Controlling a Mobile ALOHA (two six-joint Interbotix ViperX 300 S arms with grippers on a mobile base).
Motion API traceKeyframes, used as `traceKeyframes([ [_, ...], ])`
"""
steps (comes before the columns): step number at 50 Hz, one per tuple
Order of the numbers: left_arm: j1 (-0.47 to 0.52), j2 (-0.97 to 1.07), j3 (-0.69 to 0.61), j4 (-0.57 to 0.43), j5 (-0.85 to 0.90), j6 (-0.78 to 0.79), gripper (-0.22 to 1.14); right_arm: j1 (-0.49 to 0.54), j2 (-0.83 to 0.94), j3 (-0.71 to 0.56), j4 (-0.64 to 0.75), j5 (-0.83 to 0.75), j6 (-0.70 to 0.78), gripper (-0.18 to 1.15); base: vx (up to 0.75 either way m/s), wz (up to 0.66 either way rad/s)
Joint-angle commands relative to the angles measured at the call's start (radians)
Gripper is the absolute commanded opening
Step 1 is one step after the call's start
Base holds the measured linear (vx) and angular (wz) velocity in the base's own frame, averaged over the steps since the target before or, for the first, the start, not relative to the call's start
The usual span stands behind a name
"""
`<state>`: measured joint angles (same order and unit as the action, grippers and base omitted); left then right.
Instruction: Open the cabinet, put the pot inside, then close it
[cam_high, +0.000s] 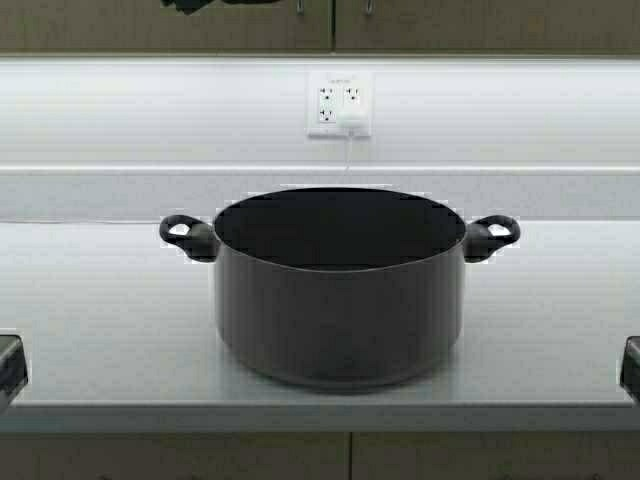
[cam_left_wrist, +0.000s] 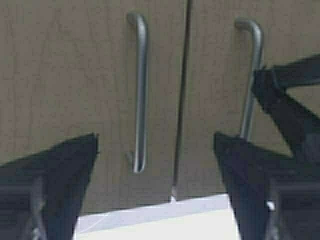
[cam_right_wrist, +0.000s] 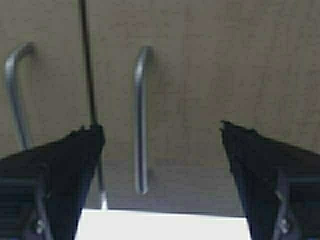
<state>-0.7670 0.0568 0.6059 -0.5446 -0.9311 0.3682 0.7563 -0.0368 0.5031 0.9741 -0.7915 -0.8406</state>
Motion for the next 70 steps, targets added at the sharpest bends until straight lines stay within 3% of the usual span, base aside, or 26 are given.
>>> traceKeyframes([
  [1, -0.008, 0.046, -0.086, -0.003, -0.038, 0.003, 1.01, 0.005, 0.031, -0.066, -0.012, -0.034, 0.002, 1.02, 0.0, 0.0],
  [16, -0.008, 0.14, -0.161, -0.06, -0.097, 0.005, 1.0, -0.017, 0.1, -0.149, -0.014, -0.031, 0.005, 1.0, 0.0, 0.0],
  [23, -0.006, 0.161, -0.173, -0.066, -0.124, 0.008, 0.93, -0.017, 0.112, -0.17, -0.014, -0.017, 0.005, 0.86, 0.0, 0.0],
  [27, -0.008, 0.167, -0.176, -0.069, -0.123, 0.008, 0.73, -0.017, 0.114, -0.184, -0.014, 0.017, 0.003, 0.63, 0.0, 0.0],
  [33, -0.008, 0.166, -0.173, -0.066, -0.123, 0.015, 0.08, -0.017, 0.115, -0.183, -0.014, 0.04, 0.003, 0.16, 0.0, 0.0],
  [36, -0.008, 0.169, -0.179, -0.066, -0.123, 0.014, -0.15, -0.021, 0.117, -0.183, -0.014, 0.04, 0.003, -0.03, 0.0, 0.0],
  [39, -0.003, 0.17, -0.184, -0.066, -0.123, 0.018, -0.12, -0.031, 0.12, -0.187, -0.014, 0.04, 0.003, -0.04, 0.0, 0.0],
  [44, 0.002, 0.176, -0.195, -0.066, -0.121, 0.017, 0.09, -0.051, 0.123, -0.189, -0.014, 0.04, 0.003, 0.07, 0.0, 0.0],
  [59, 0.002, 0.161, -0.161, -0.064, -0.121, 0.009, 0.03, -0.058, 0.103, -0.166, -0.015, 0.049, 0.003, 0.05, -0.01, 0.0],
  [70, -0.006, 0.069, -0.031, -0.063, -0.121, 0.006, 0.03, -0.052, 0.012, -0.052, -0.014, 0.092, 0.005, 0.05, 0.0, 0.0],
])
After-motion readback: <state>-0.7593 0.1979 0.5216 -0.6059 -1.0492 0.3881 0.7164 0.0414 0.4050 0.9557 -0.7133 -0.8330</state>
